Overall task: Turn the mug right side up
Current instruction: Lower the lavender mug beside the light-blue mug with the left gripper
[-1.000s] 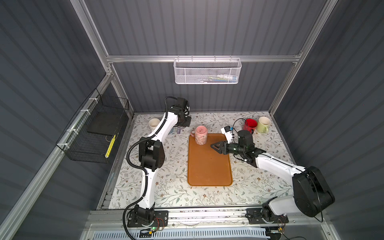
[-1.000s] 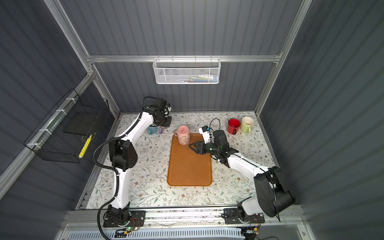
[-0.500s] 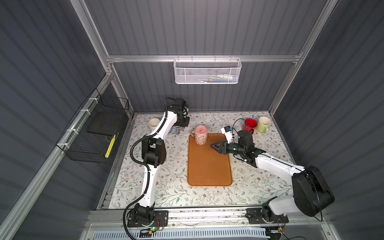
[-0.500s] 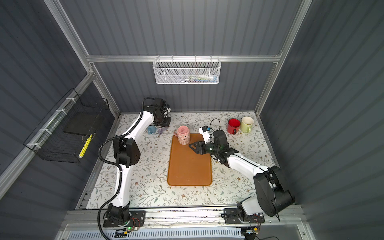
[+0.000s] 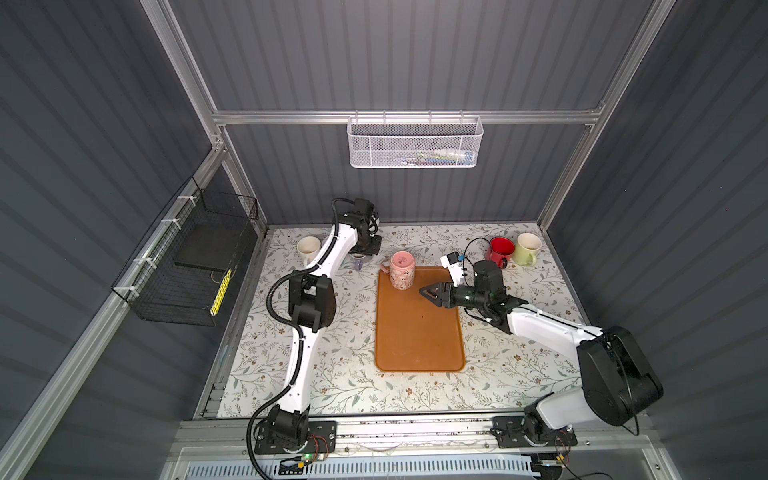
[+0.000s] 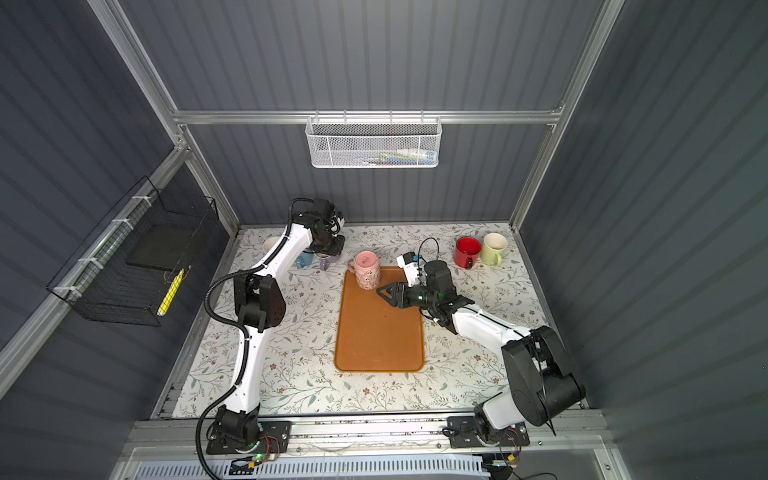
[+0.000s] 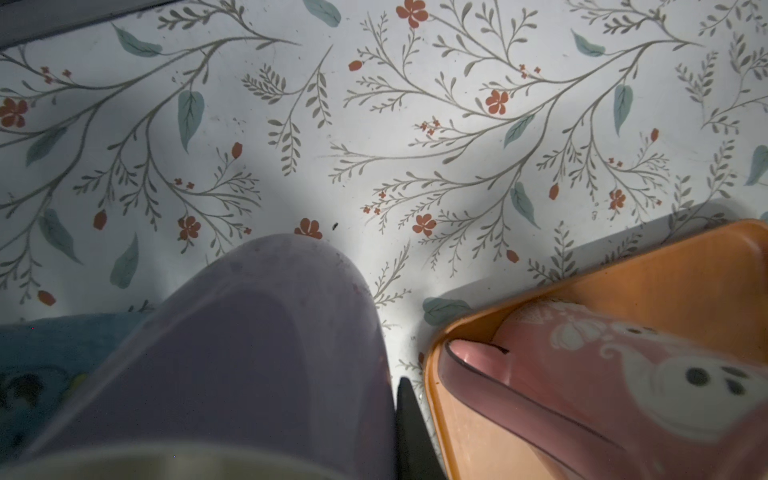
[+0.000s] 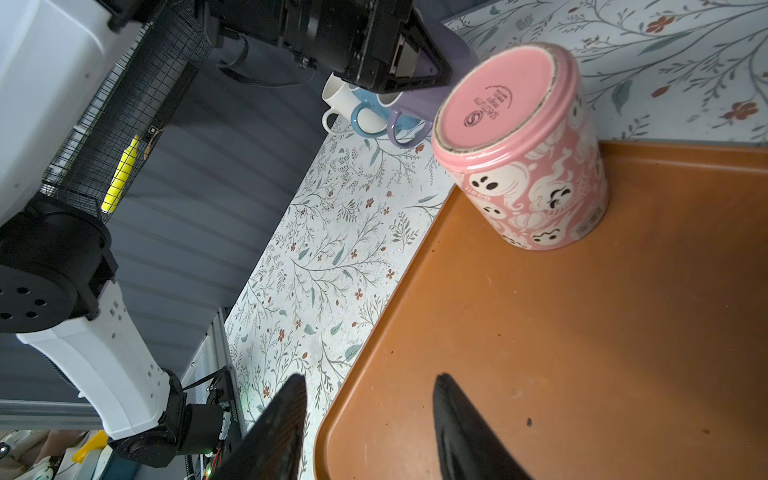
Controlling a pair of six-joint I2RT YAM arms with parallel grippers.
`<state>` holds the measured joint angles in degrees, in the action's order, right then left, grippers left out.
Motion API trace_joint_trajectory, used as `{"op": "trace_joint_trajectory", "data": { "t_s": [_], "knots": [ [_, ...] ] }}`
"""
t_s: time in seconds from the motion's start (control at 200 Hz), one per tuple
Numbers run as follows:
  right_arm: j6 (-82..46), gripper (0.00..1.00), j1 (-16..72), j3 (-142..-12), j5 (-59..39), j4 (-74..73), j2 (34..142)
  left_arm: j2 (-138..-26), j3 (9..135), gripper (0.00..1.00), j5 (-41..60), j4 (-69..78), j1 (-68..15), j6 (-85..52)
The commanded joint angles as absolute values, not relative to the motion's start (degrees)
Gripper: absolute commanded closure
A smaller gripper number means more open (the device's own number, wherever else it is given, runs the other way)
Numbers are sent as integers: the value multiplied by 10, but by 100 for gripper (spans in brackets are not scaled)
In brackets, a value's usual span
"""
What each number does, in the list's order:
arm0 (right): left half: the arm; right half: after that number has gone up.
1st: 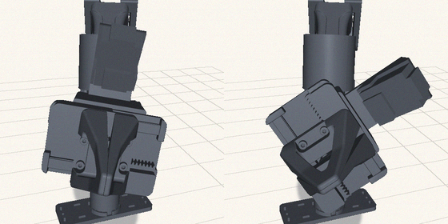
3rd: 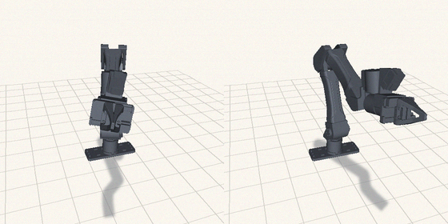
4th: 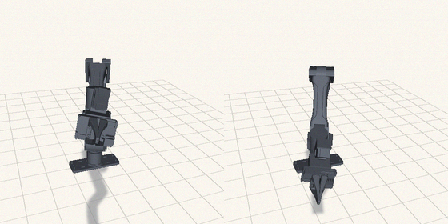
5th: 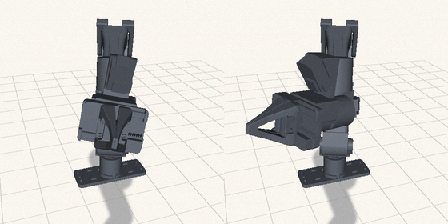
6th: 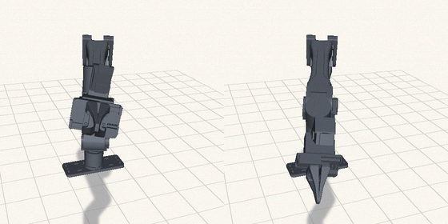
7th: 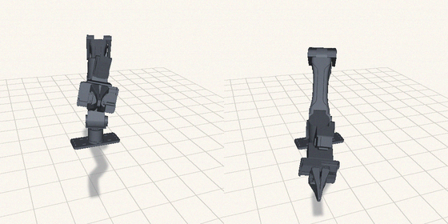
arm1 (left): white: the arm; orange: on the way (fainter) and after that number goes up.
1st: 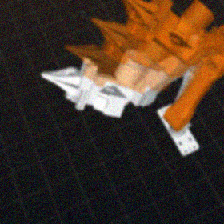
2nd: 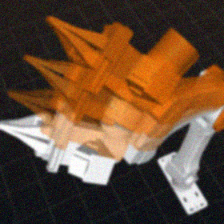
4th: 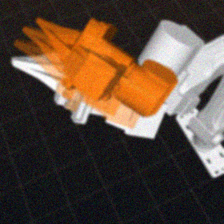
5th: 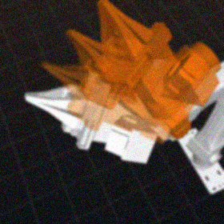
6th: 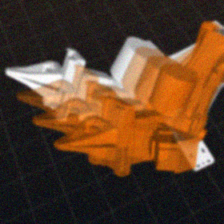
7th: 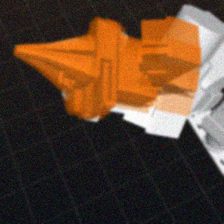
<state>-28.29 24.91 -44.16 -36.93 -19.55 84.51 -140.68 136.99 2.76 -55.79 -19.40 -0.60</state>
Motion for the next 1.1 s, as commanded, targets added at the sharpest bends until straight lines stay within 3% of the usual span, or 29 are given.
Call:
{"op": "trace_joint_trajectory", "data": {
  "t_s": [0.0, 1.096],
  "knots": [
    [-286, 49, 251, -432, -377, -206, 854, -1407, 1399, 100, 25, -556, -196, 5],
    [-289, 49, 251, -423, -379, -214, 865, -1457, 1432, 100, -3, -565, -189, 3]
  ]
}}
